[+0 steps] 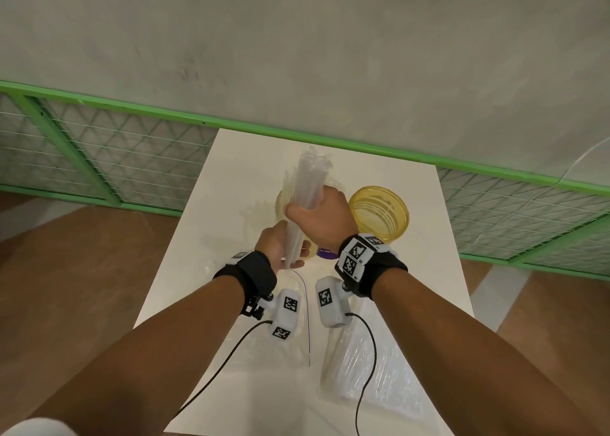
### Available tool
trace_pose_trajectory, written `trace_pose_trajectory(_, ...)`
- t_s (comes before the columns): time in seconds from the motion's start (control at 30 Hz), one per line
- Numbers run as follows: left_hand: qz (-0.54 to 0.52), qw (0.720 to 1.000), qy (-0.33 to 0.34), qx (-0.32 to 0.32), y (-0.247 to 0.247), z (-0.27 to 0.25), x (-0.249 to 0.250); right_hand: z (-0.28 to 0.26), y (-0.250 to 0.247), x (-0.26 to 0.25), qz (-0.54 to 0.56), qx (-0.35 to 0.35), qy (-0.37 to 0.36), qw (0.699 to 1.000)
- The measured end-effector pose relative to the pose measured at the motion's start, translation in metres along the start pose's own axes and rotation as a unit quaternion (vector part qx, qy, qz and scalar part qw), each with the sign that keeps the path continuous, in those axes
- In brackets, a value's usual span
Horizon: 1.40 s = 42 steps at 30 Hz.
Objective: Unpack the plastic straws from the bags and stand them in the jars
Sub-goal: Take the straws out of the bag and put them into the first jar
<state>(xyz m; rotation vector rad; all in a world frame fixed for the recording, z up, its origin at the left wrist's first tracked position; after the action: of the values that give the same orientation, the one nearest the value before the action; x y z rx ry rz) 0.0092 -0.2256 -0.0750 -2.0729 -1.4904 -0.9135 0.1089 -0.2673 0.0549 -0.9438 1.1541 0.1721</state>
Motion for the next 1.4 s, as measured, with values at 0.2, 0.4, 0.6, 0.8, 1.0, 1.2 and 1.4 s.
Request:
trace_pose_trajectory(0.2,0.201,0.955,0.174,0.128,-0.029,0.02,0.03,0.025,-0.022,-0.011,-0.021,0.062,-0.007,0.998)
trace_pose_trajectory(0.4,0.298,0.893,0.303,0.146,-0.028,0.029,0.053,0.05,-0.033,-0.013,-0.016,0.123,-0.008,0.992)
trace_pose_trajectory(0.6,0.366,0.842,0.375,0.125,-0.023,0.033,0.058,0.055,0.009,0.023,-0.135,0.033,-0.018,0.99)
trace_pose_trajectory(0.8,0.394,0.833,0.367,0.122,-0.02,0.036,0.059,0.058,0.025,0.029,-0.236,0.032,-0.135,0.962)
trace_pose_trajectory(1.0,0.398,0.833,0.366,0.116,-0.019,0.032,0.06,0.062,0.007,0.031,-0.423,0.09,-0.153,0.888)
trace_pose_trajectory(1.2,0.415,0.828,0.361,0.111,-0.02,0.032,0.061,0.064,0.009,0.058,-0.401,-0.033,-0.053,0.914)
trace_pose_trajectory(1.4,0.424,0.826,0.354,0.113,-0.018,0.031,0.06,0.065,-0.006,0.021,-0.076,0.089,-0.12,0.986)
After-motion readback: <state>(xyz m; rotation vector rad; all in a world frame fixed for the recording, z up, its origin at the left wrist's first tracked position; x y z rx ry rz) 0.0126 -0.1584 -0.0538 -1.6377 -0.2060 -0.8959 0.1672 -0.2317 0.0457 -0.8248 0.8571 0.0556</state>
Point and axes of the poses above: each hand's wrist, its own z-axis towards the middle knuckle, its own y-axis out of the palm, x = y × z, the point moved 7 cm from there along z, towards the middle knuckle, and after that the axes turned 14 degrees about x, right-handed, at the moved point
